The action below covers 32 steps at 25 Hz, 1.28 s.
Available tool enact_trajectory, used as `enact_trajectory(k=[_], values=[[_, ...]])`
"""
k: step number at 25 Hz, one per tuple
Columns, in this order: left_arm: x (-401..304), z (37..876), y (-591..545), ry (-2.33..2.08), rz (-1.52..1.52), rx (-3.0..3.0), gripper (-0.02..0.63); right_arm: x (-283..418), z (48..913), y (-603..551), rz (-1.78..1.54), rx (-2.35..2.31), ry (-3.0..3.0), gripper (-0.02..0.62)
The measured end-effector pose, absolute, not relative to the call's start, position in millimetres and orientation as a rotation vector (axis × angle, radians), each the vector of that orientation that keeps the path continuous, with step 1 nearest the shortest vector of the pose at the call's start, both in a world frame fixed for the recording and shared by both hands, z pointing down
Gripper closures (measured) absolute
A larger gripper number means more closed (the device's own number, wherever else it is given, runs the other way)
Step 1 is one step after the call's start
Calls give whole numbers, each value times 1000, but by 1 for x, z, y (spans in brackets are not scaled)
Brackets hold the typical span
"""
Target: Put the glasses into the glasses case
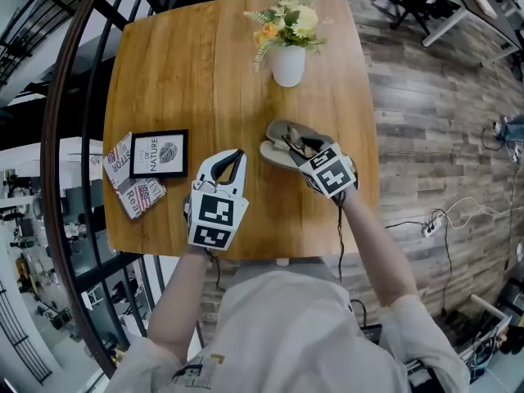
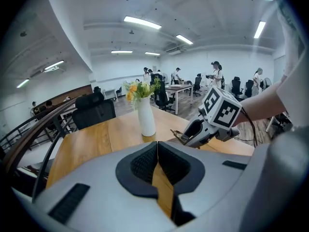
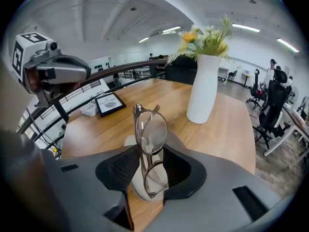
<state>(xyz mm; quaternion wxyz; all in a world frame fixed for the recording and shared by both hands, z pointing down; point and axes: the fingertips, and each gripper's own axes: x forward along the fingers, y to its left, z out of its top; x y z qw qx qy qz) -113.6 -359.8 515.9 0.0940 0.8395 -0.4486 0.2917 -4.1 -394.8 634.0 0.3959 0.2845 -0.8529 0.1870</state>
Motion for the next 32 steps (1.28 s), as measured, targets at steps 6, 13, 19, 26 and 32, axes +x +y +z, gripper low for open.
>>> enact_trajectory(k=[6,13,19,26,32], values=[[-109,544,-356,-1298,872,2449,588,-16,686,-386,482,605,-2080,419],[-111,565,-348,-1258,885,2406,588,-32,710,-390,444,460,-2052,406],[-120,583,-335,-1255,888,2341,588,-33,714,-387,484,423,-2038,397],[-125,575,-335,-1276,874,2364,588,-27,674,-386,444,451,-2110,340],[-133,529,-351,-1345,833,2433,588,-18,594,-394,497,624,-2274,450]])
